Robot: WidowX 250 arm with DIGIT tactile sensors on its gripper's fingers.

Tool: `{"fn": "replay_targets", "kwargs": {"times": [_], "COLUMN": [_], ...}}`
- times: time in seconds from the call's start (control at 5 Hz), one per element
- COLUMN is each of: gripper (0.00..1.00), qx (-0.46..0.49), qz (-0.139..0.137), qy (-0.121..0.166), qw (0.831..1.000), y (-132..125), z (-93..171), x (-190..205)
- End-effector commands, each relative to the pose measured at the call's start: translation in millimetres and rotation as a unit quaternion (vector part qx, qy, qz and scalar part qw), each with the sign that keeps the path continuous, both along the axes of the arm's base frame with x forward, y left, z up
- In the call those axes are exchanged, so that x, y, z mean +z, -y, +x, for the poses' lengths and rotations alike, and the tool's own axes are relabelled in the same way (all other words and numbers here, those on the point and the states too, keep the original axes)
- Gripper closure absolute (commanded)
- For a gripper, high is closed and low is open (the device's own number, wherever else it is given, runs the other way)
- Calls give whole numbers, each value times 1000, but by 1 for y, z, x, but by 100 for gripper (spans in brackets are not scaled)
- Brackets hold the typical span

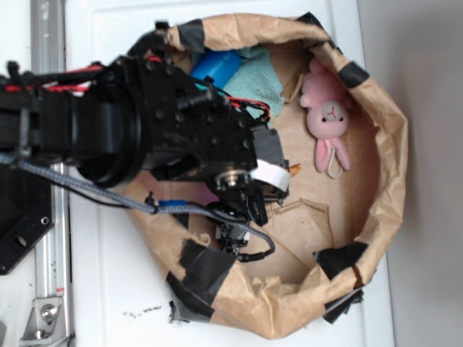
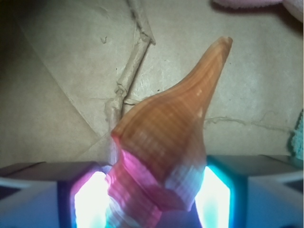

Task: Grab the shell.

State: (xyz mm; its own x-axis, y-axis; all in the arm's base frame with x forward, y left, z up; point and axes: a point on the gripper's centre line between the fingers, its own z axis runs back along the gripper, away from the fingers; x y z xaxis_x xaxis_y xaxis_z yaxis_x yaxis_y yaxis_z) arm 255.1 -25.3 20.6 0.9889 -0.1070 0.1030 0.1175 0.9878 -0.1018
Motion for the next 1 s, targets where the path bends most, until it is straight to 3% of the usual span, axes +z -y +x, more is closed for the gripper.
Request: {"fn": "replay_targets", "kwargs": {"times": [0.0, 0.2, 0.4, 0.8], "gripper": [100, 100, 100, 100], "qx": [32, 58, 61, 44], "qz": [33, 35, 65, 59], "qy": [24, 37, 55, 62], "qw": [999, 997, 995, 995], "y": [-12, -29, -36, -24], "z": [12, 20, 29, 22], "x": [69, 120, 168, 177]}}
